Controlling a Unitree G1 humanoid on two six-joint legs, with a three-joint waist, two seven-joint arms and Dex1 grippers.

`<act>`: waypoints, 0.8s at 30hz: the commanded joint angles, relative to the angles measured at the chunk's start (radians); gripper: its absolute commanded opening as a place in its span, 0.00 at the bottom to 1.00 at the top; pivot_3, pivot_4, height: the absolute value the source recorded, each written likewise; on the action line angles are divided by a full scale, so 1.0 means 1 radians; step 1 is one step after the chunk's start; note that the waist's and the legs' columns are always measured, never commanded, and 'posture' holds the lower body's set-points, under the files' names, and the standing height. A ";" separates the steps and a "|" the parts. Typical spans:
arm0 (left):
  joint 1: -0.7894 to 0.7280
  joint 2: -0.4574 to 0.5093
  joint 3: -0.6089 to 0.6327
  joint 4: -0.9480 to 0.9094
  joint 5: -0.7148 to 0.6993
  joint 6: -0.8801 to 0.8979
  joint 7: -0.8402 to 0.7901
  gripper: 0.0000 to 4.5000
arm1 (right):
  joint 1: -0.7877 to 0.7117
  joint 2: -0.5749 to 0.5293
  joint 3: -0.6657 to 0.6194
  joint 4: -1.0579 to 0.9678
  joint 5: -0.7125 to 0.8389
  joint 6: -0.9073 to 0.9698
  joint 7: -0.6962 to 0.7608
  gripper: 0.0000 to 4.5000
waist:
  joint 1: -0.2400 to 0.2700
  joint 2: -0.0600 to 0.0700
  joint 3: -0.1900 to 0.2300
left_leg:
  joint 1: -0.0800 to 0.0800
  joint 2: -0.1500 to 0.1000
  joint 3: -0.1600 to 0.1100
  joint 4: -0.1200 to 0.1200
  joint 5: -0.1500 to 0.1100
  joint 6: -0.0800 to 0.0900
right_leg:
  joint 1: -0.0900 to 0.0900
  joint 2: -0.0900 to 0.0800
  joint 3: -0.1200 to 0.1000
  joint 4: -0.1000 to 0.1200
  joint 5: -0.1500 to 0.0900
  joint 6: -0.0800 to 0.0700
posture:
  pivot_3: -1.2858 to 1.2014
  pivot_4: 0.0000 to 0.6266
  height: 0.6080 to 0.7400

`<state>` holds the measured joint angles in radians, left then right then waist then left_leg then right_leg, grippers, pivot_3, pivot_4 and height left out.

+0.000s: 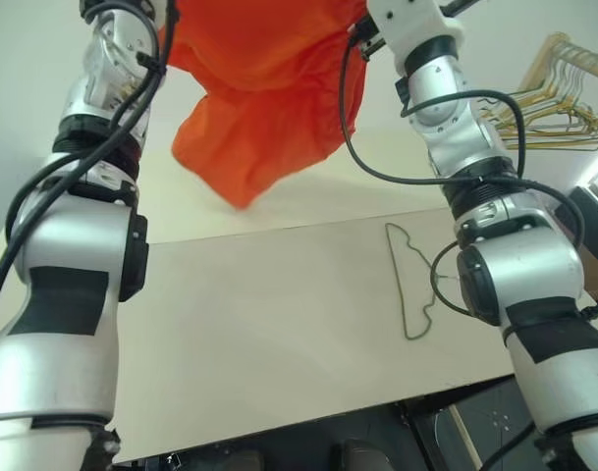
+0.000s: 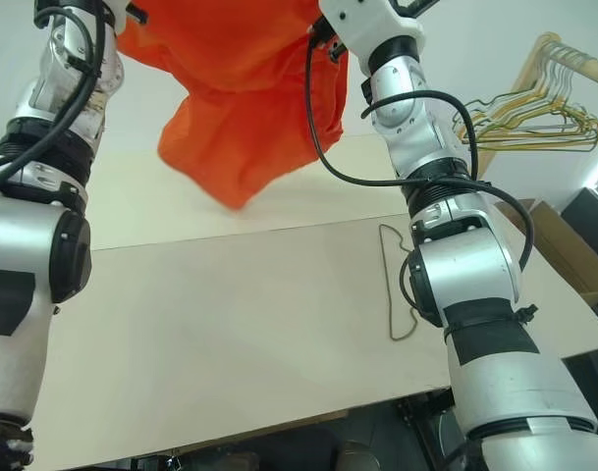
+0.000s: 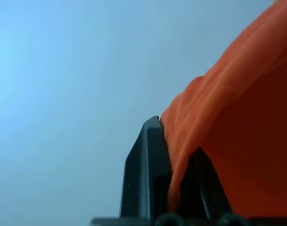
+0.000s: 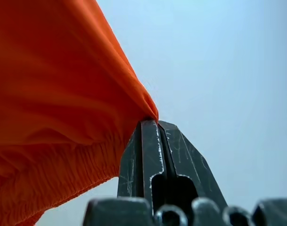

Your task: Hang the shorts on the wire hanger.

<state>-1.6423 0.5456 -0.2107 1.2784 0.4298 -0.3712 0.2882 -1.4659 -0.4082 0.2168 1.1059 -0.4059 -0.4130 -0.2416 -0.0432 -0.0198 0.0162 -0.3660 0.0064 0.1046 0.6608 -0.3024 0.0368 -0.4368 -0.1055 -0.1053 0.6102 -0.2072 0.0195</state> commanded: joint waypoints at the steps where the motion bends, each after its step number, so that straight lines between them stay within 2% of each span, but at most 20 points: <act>1: 0.058 0.029 0.000 -0.020 0.004 -0.113 -0.020 0.00 | 0.085 -0.052 0.034 0.008 -0.045 -0.120 0.015 0.00 | -0.011 0.000 0.000 | -0.001 0.000 0.001 -0.001 0.000 0.000 | 0.000 -0.001 0.000 0.000 -0.001 0.001 | 0.55 0.00 1.00; 3: 0.146 0.036 0.008 -0.055 -0.019 -0.194 -0.086 0.00 | 0.170 -0.086 0.064 -0.009 -0.061 -0.208 0.074 0.00 | -0.020 0.000 0.000 | -0.002 -0.001 0.003 0.002 0.000 0.000 | 0.002 -0.003 0.001 -0.001 -0.002 0.002 | 0.55 0.00 1.00; 6: 0.426 0.063 0.025 -0.258 -0.128 -0.334 -0.318 0.00 | 0.339 -0.156 0.132 -0.060 -0.079 -0.394 0.228 0.00 | -0.028 0.002 0.001 | 0.003 -0.001 0.006 0.008 0.002 0.002 | 0.010 -0.005 0.004 -0.001 -0.002 0.002 | 0.55 0.00 1.00; 8: 0.663 0.074 0.066 -0.543 -0.266 -0.241 -0.456 0.00 | 0.418 -0.180 0.158 -0.093 -0.075 -0.471 0.312 0.00 | -0.035 0.004 0.001 | 0.013 0.000 0.009 0.008 0.003 0.003 | 0.019 -0.005 0.008 -0.001 -0.002 0.002 | 0.55 0.00 1.00; 11: 1.041 0.177 0.098 -1.015 -0.422 -0.055 -0.658 0.00 | 0.520 -0.196 0.190 -0.155 -0.048 -0.558 0.441 0.00 | -0.060 0.005 0.003 | 0.011 0.007 0.009 0.019 0.003 0.003 | 0.014 -0.003 0.015 0.007 0.002 -0.004 | 0.55 0.00 1.00; 14: 1.306 0.287 0.166 -1.319 -0.523 0.112 -0.797 0.00 | 0.605 -0.197 0.204 -0.227 -0.004 -0.599 0.555 0.00 | -0.062 0.005 0.004 | 0.013 0.009 0.009 0.022 0.003 0.003 | 0.012 -0.002 0.022 0.014 0.002 -0.005 | 0.55 0.00 1.00; 18: 1.536 0.453 0.275 -1.538 -0.627 0.266 -0.979 0.00 | 0.697 -0.193 0.214 -0.328 0.013 -0.605 0.648 0.00 | -0.026 0.006 0.005 | 0.021 0.010 0.011 0.025 0.003 0.004 | 0.017 -0.002 0.027 0.016 0.001 -0.005 | 0.55 0.00 1.00; 24: 1.793 0.627 0.412 -1.687 -0.692 0.334 -1.249 0.00 | 0.759 -0.217 0.238 -0.411 -0.063 -0.609 0.687 0.00 | 0.029 0.006 0.005 | 0.029 0.009 0.017 0.026 0.004 0.007 | 0.019 -0.004 0.035 0.020 0.000 -0.004 | 0.56 0.00 1.00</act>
<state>0.1271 1.1416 0.1459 -0.3510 -0.2333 -0.0584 -0.8927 -0.7024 -0.6028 0.4603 0.7334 -0.4592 -1.0051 0.4367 -0.0146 -0.0137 0.0215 -0.3369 0.0157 0.1220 0.6864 -0.2983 0.0444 -0.4185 -0.1094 -0.0699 0.6304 -0.2071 0.0154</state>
